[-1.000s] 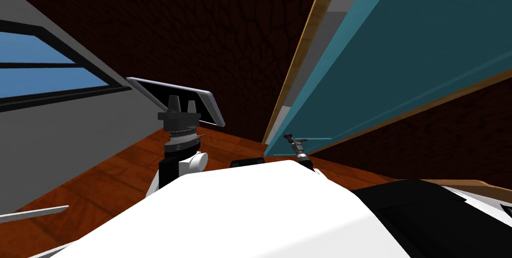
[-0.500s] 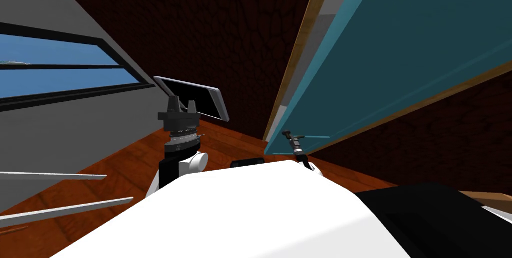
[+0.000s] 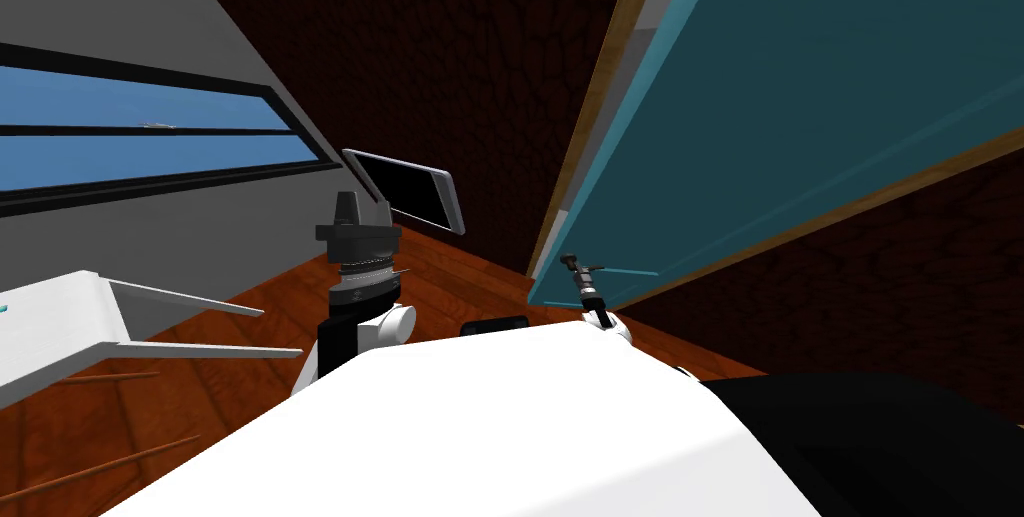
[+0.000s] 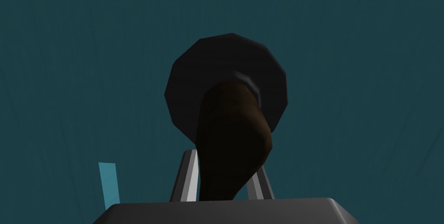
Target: Pull the door open
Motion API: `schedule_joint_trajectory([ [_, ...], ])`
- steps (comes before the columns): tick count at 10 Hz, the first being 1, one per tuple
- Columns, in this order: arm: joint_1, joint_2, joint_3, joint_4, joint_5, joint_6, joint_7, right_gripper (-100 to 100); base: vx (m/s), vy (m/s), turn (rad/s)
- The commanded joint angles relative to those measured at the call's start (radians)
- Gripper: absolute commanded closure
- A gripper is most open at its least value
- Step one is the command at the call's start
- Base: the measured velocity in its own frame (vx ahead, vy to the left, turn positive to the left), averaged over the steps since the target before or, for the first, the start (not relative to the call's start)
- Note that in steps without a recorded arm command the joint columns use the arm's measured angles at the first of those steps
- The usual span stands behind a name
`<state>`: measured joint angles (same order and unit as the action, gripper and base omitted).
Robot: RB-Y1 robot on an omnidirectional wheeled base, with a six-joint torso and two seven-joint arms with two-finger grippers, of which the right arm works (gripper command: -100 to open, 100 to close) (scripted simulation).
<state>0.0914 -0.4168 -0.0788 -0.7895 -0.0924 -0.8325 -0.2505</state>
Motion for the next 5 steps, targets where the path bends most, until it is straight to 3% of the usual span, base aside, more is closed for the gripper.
schedule_joint_trajectory([
  [1,-0.036,0.016,0.005,0.023,-0.007,0.019,0.024,100,-0.21,-0.032,0.116],
  [2,-0.036,0.016,0.005,0.023,-0.007,0.019,0.024,100,-0.14,-0.047,0.06],
  [5,-0.088,0.029,0.005,0.052,-0.018,0.043,0.049,100,-0.113,-0.052,0.098],
])
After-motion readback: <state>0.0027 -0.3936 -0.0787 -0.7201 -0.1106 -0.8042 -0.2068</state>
